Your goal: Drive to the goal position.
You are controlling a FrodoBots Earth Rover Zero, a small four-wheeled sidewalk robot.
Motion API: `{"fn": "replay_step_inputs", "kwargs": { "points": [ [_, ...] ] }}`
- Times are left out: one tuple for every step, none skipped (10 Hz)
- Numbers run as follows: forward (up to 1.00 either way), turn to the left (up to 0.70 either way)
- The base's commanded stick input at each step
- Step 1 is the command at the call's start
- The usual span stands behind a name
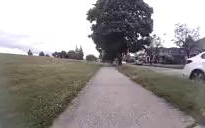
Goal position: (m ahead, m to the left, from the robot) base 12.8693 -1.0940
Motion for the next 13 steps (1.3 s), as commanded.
{"fn": "replay_step_inputs", "kwargs": {
  "points": [
    [0.7, 0.0],
    [0.7, 0.0],
    [0.7, 0.0],
    [0.7, 0.0],
    [0.7, 0.0],
    [0.7, 0.0],
    [0.7, 0.0],
    [0.7, 0.0],
    [0.7, 0.0],
    [0.7, 0.0],
    [0.7, 0.0],
    [0.7, 0.0],
    [0.7, 0.0]
  ]
}}
